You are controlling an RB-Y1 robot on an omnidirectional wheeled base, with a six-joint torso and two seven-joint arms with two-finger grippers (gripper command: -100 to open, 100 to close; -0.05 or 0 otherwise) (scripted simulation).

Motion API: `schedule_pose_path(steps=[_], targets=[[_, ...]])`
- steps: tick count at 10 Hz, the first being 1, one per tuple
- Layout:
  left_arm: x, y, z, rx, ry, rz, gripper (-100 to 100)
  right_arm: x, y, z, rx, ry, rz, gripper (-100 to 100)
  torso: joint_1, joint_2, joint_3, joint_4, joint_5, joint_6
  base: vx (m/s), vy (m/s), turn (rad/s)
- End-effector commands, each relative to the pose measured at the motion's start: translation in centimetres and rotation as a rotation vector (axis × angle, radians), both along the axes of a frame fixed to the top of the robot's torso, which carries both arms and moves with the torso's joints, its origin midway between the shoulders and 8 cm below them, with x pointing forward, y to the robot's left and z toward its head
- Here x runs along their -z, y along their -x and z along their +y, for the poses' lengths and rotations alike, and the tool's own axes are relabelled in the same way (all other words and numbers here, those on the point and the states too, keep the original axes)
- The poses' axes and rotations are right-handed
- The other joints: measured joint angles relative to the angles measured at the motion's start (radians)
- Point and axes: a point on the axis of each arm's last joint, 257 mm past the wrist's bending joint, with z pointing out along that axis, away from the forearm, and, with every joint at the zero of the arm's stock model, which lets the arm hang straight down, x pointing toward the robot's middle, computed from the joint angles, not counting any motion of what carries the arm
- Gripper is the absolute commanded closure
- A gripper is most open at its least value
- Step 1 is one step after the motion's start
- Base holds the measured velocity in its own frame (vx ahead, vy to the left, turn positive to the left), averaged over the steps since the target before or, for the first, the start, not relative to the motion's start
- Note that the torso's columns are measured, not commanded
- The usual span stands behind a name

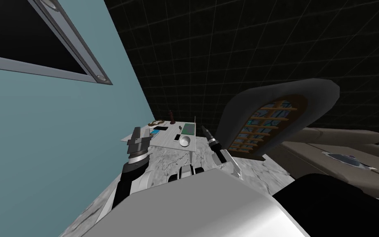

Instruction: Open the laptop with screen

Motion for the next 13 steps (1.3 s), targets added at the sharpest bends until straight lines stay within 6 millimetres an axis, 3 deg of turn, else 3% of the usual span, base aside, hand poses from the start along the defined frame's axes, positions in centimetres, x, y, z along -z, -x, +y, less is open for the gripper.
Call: schedule_pose_path(steps=[1, 2, 4, 9, 11, 12, 13], targets=[[0.0, 0.0, 0.0, 0.000, 0.000, 0.000, 0, 2.5, -1.1, -0.9, 0.050, 0.109, 0.057, -100, -0.001, 0.000, 0.000, 0.000, 0.000, 0.000, 0.015, 0.035, 0.089], [0.0, 0.0, 0.0, 0.000, 0.000, 0.000, 0, 2.6, -1.1, -0.9, 0.051, 0.118, 0.057, -100, -0.001, 0.000, 0.000, 0.000, 0.000, 0.000, 0.013, 0.027, 0.046], [0.0, 0.0, 0.0, 0.000, 0.000, 0.000, 0, 5.3, -2.3, -2.4, 0.111, 0.236, 0.127, -100, -0.001, 0.000, 0.000, 0.000, 0.000, 0.000, 0.014, 0.040, 0.141], [0.0, 0.0, 0.0, 0.000, 0.000, 0.000, 0, 8.0, -3.3, -4.4, 0.180, 0.404, 0.196, -100, -0.001, 0.000, 0.000, 0.000, 0.000, 0.000, 0.015, 0.033, 0.067], [0.0, 0.0, 0.0, 0.000, 0.000, 0.000, 0, 10.6, -4.1, -6.7, 0.244, 0.530, 0.269, -100, -0.001, 0.000, 0.000, 0.000, 0.000, 0.000, 0.017, 0.037, 0.133], [0.0, 0.0, 0.0, 0.000, 0.000, 0.000, 0, 10.6, -4.1, -6.8, 0.249, 0.554, 0.268, -100, 0.000, 0.000, 0.000, 0.000, 0.000, 0.000, 0.016, 0.039, 0.064], [0.0, 0.0, 0.0, 0.000, 0.000, 0.000, 0, 11.8, -4.4, -8.1, 0.281, 0.613, 0.306, -100, -0.001, 0.000, 0.000, 0.000, 0.000, 0.001, 0.019, 0.040, 0.099]])
